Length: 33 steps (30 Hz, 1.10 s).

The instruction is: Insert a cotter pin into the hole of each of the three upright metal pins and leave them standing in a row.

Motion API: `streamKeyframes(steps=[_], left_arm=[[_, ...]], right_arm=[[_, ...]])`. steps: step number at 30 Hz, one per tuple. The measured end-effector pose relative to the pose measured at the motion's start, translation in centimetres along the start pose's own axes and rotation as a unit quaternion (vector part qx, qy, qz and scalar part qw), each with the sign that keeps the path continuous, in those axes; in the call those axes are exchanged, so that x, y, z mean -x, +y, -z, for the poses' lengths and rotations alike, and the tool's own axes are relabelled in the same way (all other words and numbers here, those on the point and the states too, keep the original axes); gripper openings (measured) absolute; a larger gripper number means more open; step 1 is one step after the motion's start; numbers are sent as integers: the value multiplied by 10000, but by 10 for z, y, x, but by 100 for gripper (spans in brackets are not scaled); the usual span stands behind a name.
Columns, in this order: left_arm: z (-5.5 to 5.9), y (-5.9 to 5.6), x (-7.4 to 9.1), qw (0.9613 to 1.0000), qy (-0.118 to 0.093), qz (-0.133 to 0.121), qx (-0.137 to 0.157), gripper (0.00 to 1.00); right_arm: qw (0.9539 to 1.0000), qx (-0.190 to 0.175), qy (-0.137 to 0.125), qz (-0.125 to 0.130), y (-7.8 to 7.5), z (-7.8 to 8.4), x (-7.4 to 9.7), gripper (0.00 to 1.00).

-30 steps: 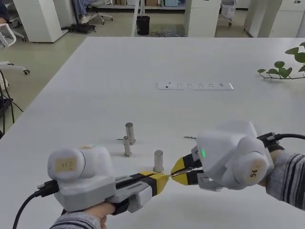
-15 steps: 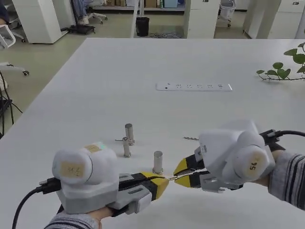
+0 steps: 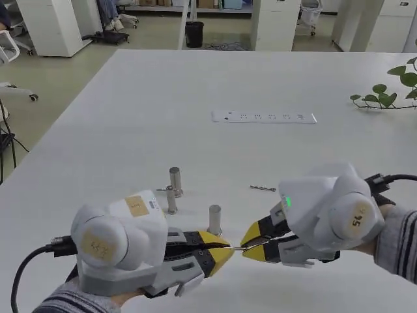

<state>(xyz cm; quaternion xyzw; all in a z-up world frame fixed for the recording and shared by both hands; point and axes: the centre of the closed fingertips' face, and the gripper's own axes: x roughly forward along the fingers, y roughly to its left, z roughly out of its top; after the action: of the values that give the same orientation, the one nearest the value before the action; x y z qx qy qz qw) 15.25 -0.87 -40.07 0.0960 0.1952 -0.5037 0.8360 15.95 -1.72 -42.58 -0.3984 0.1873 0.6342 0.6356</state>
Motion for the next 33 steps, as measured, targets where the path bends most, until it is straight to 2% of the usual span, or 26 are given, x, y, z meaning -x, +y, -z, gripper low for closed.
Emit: streamKeyframes(steps=[4,17,21,25,30,33], left_arm=[[6,2,0,9999,125,-44,-43,0],[15,12,-1,9992,243,-326,56,2],[14,15,-1,9989,206,-407,98,7],[18,20,-2,9983,257,-524,92,15],[18,32,-2,9961,209,-844,130,25],[22,43,-3,9936,237,-1056,335,26]], right_arm=[[10000,44,7,-13,0,0,1,0],[10000,40,-52,33,-2,-2,2,0],[9998,-103,-102,110,-6,-1,2,0],[9989,-348,-216,213,-12,1,3,0],[9966,-691,-290,348,-22,8,5,0],[9948,-872,-300,437,-28,13,5,0]])
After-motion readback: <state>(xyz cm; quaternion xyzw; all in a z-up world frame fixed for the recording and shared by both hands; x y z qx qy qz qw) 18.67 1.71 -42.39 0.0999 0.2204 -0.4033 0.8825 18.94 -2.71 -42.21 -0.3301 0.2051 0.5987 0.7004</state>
